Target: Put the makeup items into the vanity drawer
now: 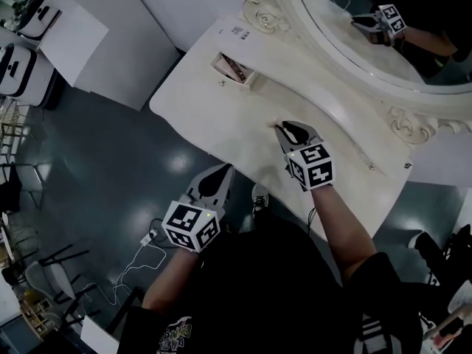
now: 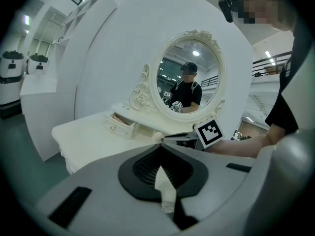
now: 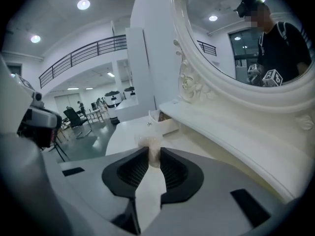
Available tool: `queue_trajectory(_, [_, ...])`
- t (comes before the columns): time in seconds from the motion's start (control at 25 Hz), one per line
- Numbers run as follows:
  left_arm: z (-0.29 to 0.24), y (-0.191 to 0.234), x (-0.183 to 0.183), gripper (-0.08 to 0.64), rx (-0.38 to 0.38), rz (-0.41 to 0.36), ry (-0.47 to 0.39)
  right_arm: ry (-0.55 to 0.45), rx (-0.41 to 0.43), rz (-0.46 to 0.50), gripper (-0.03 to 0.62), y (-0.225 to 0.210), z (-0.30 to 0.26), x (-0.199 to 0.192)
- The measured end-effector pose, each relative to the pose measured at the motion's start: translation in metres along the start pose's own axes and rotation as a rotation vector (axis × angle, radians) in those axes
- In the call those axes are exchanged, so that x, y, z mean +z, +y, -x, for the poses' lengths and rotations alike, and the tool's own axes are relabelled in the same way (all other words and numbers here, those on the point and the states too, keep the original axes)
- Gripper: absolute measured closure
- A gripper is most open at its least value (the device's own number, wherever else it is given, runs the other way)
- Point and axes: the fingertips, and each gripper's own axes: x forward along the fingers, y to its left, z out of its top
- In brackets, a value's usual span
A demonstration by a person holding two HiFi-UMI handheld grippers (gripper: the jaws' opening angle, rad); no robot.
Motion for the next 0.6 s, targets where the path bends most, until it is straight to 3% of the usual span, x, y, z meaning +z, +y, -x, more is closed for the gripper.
queue_trajectory(0.6, [0.025, 0.015, 0.040, 0.559, 0.117, -0.051, -0.086, -0.172, 0.131, -0.076, 0.503, 0.049, -0.015, 0.082])
